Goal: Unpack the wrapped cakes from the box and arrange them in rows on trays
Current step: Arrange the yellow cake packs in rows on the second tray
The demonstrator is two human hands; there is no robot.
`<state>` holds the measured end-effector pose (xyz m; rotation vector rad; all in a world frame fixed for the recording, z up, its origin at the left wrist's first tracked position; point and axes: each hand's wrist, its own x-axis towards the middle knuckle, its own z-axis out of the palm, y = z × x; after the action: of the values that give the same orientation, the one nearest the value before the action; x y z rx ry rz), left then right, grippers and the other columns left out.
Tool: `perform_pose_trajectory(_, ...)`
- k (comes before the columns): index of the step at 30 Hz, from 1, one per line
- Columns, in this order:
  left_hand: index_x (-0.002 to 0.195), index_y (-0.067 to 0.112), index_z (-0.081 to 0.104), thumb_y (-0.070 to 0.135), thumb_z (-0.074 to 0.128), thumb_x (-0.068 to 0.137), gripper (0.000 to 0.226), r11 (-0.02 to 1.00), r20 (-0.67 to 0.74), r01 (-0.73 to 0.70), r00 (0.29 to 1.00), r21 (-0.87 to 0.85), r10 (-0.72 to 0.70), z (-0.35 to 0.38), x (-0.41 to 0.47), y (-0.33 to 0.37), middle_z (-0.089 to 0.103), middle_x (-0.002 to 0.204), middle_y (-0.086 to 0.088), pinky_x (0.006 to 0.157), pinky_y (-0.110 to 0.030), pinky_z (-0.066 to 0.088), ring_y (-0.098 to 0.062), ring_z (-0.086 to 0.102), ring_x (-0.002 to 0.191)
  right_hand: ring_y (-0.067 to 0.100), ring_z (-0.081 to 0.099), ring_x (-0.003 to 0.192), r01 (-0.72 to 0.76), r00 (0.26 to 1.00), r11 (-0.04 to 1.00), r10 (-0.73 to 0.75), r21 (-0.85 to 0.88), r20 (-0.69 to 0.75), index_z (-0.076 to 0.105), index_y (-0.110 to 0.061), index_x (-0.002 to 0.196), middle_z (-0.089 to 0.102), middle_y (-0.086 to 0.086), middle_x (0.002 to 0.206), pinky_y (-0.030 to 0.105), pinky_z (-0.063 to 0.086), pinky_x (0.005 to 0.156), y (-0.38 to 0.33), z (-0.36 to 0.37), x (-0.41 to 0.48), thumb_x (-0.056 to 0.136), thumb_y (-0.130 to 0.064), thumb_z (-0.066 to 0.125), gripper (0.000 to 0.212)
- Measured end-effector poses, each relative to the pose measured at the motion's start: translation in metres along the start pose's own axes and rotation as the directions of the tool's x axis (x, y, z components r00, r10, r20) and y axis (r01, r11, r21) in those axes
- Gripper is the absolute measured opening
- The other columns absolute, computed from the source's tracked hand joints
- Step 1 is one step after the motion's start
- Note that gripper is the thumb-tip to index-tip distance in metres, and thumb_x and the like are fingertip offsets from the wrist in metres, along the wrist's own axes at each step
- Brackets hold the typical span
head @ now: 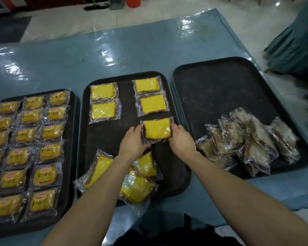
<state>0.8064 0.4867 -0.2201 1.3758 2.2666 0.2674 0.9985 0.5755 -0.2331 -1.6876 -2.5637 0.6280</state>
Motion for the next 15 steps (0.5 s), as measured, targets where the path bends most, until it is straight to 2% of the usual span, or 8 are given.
perform_pose_trajectory(8, 0.163, 0.029, 0.040, 0.053, 0.091, 0.082, 0.098, 1.000, -0.028, 0.016, 0.999, 0.008, -0.015, 0.001, 0.027, -0.004, 0.053, 0.132, -0.001, 0.098, -0.047, 0.059, -0.027, 0.060, 0.125, 0.038, 0.071, 0.099, 0.027, 1.000, 0.996, -0.028, -0.088, -0.011, 0.051, -0.016, 0.147, 0.060, 0.010, 0.123, 0.049, 0.059, 0.079, -0.003, -0.012, 0.023, 0.102, -0.007, 0.062, 0.048)
perform_pose_trajectory(11, 0.161, 0.031, 0.042, 0.053, 0.093, 0.079, 0.099, 1.000, -0.022, 0.003, 1.000, -0.023, -0.003, 0.003, 0.030, -0.007, 0.054, 0.131, 0.000, 0.098, -0.048, 0.059, -0.025, 0.061, 0.125, 0.039, 0.071, 0.099, 0.025, 1.000, 0.994, -0.023, -0.111, 0.014, 0.050, -0.015, 0.147, 0.060, 0.011, 0.126, 0.048, 0.057, 0.078, -0.004, -0.013, 0.024, 0.101, -0.008, 0.063, 0.048)
perform_pose_trajectory(15, 0.161, 0.031, 0.041, 0.051, 0.092, 0.081, 0.098, 0.999, -0.020, -0.021, 1.000, -0.027, 0.020, -0.001, 0.027, -0.010, 0.053, 0.133, 0.000, 0.100, -0.049, 0.059, -0.025, 0.060, 0.127, 0.041, 0.067, 0.114, 0.012, 0.998, 0.999, -0.009, -0.039, 0.065, 0.043, -0.014, 0.154, 0.056, 0.013, 0.137, 0.049, 0.055, 0.089, -0.004, -0.019, 0.020, 0.102, -0.016, 0.068, 0.058)
